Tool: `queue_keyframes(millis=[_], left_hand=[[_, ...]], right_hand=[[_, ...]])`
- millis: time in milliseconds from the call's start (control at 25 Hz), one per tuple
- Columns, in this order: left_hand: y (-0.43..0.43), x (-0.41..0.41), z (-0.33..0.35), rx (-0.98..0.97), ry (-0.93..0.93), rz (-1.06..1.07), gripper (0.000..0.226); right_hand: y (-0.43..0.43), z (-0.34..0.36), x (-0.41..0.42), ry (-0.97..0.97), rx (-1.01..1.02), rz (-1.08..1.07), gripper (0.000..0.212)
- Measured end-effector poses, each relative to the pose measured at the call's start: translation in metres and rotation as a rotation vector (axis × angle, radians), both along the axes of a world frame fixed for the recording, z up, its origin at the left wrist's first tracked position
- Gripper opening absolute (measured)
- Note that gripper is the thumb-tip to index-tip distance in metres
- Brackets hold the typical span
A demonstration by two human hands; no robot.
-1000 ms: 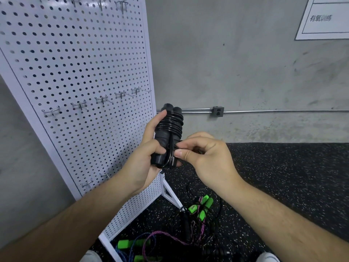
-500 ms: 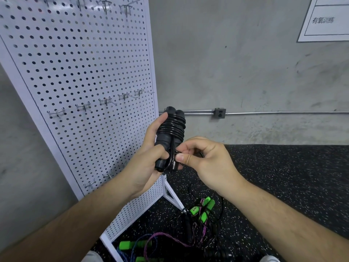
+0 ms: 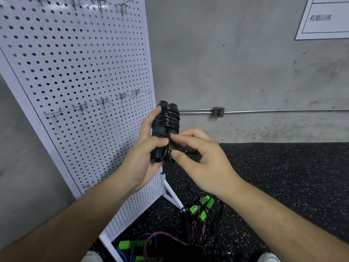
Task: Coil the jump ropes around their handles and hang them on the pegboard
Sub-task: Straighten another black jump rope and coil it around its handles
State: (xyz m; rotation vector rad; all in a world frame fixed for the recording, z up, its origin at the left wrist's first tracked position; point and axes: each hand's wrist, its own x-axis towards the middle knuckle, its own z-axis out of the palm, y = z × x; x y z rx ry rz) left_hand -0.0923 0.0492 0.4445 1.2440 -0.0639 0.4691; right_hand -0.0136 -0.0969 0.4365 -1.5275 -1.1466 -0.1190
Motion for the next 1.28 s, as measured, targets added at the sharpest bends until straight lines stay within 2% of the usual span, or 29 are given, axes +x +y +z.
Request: queue_keyframes(millis=[80, 160, 320, 400, 520, 600, 680, 840, 960, 1080, 1160, 1280], left_hand=[[0.006, 0.000, 0.003, 0.017, -0.004, 0.032, 0.077], [0.007, 0.001, 0.002, 0.041, 0.002, 0.030, 0.077], [0.000, 0.005, -0.009, 0.115, 0.035, -0.016, 0.082], [-0.001, 0.006, -0.010, 0.101, 0.037, -0.021, 0.082], [0.006, 0.005, -0.005, 0.063, 0.005, 0.013, 0.080], [0.011, 0.003, -0.001, 0.058, -0.016, 0.021, 0.079], [0.012, 0.003, -0.001, 0.068, -0.020, 0.025, 0.079], [0.008, 0.005, -0.010, 0.101, -0.003, 0.013, 0.081], [0.007, 0.004, -0.010, 0.101, 0.006, 0.004, 0.080], [0.013, 0.001, -0.004, 0.090, 0.000, 0.024, 0.080], [0.014, 0.000, -0.003, 0.099, 0.007, 0.028, 0.080], [0.007, 0.000, -0.012, 0.146, 0.046, -0.012, 0.081]], right_hand=[[-0.004, -0.001, 0.007, -0.124, -0.065, -0.065, 0.029], [-0.006, -0.002, 0.011, -0.211, -0.065, -0.156, 0.023], [0.000, -0.004, 0.007, -0.055, 0.030, -0.206, 0.005], [0.002, -0.005, 0.006, -0.059, 0.026, -0.201, 0.006], [-0.002, -0.003, 0.016, -0.271, -0.068, -0.154, 0.021], [-0.005, -0.004, 0.025, -0.482, -0.099, -0.277, 0.024], [-0.005, -0.007, 0.025, -0.586, -0.089, -0.345, 0.019], [0.006, -0.012, 0.015, -0.481, -0.071, -0.304, 0.009], [0.004, -0.006, 0.019, -0.337, -0.004, -0.267, 0.015], [-0.003, -0.003, 0.023, -0.355, -0.071, -0.169, 0.019], [-0.002, -0.005, 0.022, -0.390, -0.088, -0.191, 0.018], [0.005, -0.006, 0.018, -0.338, -0.057, -0.243, 0.011]])
